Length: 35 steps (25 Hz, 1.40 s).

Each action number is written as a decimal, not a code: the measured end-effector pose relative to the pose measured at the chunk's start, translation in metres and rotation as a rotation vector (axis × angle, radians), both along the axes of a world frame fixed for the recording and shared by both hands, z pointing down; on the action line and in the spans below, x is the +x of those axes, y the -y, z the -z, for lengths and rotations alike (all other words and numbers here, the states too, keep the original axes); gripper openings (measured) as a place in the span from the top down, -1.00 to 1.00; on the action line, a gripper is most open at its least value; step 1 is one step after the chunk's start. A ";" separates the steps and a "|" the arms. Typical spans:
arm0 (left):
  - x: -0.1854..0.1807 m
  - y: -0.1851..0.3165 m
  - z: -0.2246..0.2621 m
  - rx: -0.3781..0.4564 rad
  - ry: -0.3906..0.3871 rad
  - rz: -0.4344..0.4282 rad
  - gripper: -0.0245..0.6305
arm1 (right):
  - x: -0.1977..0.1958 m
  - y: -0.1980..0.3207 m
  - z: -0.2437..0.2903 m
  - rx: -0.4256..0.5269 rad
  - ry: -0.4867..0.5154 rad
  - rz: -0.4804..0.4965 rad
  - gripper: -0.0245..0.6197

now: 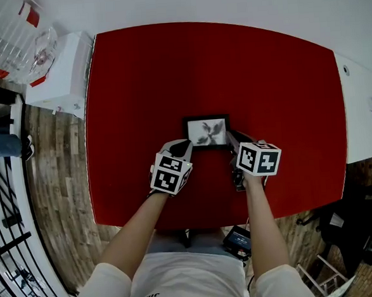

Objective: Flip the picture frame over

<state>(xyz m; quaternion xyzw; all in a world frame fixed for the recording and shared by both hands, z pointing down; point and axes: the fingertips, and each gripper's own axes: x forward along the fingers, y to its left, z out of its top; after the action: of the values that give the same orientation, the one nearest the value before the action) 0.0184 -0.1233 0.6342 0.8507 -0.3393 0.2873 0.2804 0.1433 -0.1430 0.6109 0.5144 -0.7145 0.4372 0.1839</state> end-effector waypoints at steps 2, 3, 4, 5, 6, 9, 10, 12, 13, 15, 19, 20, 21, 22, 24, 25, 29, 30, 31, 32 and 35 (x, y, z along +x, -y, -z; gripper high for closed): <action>-0.002 0.001 -0.001 0.005 0.008 -0.001 0.91 | -0.001 -0.002 -0.007 -0.009 -0.023 0.011 0.73; -0.004 0.002 -0.001 0.006 0.011 0.000 0.91 | -0.002 -0.002 -0.009 -0.013 -0.030 0.013 0.73; -0.005 0.002 -0.001 0.007 0.014 0.002 0.91 | -0.003 -0.003 -0.012 -0.015 -0.039 0.016 0.73; -0.006 0.003 -0.002 0.008 0.018 0.003 0.91 | -0.005 -0.004 -0.014 -0.018 -0.050 0.020 0.74; -0.007 0.003 -0.002 0.010 0.023 0.003 0.91 | -0.006 -0.004 -0.016 -0.019 -0.061 0.025 0.74; -0.011 0.004 -0.001 0.008 0.027 0.005 0.91 | -0.011 -0.003 -0.018 -0.016 -0.087 0.038 0.75; -0.011 0.004 -0.002 0.006 0.026 0.003 0.91 | -0.012 -0.002 -0.019 -0.017 -0.097 0.049 0.75; -0.008 0.003 -0.002 0.003 0.031 -0.006 0.91 | -0.018 -0.002 -0.020 -0.021 -0.120 0.088 0.75; -0.007 0.002 -0.003 0.006 0.039 -0.009 0.91 | -0.021 -0.002 -0.022 -0.022 -0.140 0.109 0.76; -0.008 0.003 -0.005 0.013 0.049 0.002 0.91 | -0.024 -0.002 -0.024 -0.017 -0.194 0.125 0.78; -0.008 0.005 -0.004 0.006 0.031 0.009 0.91 | -0.021 -0.001 -0.024 -0.003 -0.223 0.113 0.83; -0.008 0.006 -0.004 0.015 0.039 0.000 0.91 | -0.021 0.000 -0.024 -0.003 -0.234 0.122 0.83; -0.009 0.006 -0.004 0.023 0.046 -0.006 0.91 | -0.022 -0.001 -0.024 -0.005 -0.244 0.128 0.83; -0.009 0.006 -0.004 0.023 0.051 -0.008 0.91 | -0.022 -0.001 -0.024 -0.007 -0.249 0.128 0.83; -0.009 0.005 -0.004 0.012 0.050 -0.002 0.91 | -0.022 -0.002 -0.024 -0.005 -0.254 0.122 0.83; -0.010 0.005 -0.003 0.009 0.046 0.003 0.91 | -0.022 -0.002 -0.024 0.000 -0.258 0.122 0.83; -0.015 0.007 0.004 0.019 0.038 0.020 0.91 | -0.015 0.000 -0.016 0.043 -0.303 0.110 0.83; -0.016 0.006 0.006 0.022 0.038 0.021 0.91 | -0.012 0.000 -0.011 0.054 -0.308 0.099 0.83; -0.017 0.005 0.009 0.024 0.039 0.023 0.91 | -0.009 -0.001 -0.006 0.063 -0.308 0.090 0.83; -0.020 0.004 0.012 0.025 0.040 0.027 0.91 | -0.007 -0.003 0.000 0.070 -0.306 0.084 0.83; -0.030 -0.004 0.027 0.032 0.036 0.049 0.91 | -0.002 -0.012 0.023 0.104 -0.305 0.097 0.83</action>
<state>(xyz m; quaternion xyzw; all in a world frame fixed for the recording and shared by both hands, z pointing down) -0.0116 -0.1197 0.6072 0.8413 -0.3695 0.2900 0.2676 0.1408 -0.1306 0.5879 0.5486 -0.7239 0.3071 0.2841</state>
